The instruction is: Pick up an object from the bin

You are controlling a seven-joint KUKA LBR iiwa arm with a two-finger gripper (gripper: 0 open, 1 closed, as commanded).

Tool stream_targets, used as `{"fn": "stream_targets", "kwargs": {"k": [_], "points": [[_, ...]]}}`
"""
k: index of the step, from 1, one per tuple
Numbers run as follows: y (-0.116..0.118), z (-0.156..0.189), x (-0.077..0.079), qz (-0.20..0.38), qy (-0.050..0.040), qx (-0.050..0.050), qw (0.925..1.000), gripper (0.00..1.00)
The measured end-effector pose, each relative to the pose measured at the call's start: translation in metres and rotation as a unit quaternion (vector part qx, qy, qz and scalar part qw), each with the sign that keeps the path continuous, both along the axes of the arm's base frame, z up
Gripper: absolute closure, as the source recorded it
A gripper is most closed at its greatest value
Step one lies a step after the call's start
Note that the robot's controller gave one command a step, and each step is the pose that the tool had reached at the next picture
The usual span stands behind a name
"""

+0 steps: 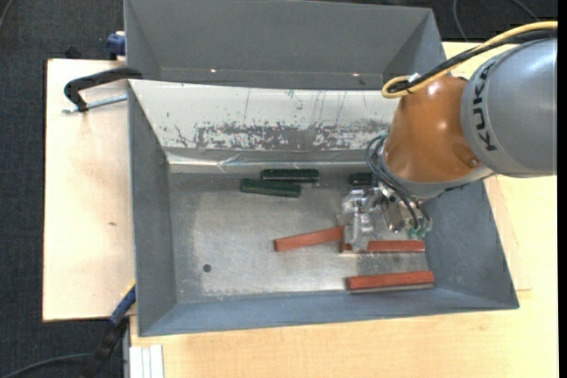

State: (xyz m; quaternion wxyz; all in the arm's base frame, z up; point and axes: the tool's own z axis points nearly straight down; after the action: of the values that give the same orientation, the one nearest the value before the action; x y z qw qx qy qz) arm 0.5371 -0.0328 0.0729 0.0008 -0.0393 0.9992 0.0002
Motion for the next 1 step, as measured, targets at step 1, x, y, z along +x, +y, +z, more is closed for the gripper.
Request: {"fn": "stream_targets", "kwargs": {"k": [1], "points": [[-0.0026,0.1268,0.0037,0.035,-0.0065,-0.001,0.9994,1.0]]}}
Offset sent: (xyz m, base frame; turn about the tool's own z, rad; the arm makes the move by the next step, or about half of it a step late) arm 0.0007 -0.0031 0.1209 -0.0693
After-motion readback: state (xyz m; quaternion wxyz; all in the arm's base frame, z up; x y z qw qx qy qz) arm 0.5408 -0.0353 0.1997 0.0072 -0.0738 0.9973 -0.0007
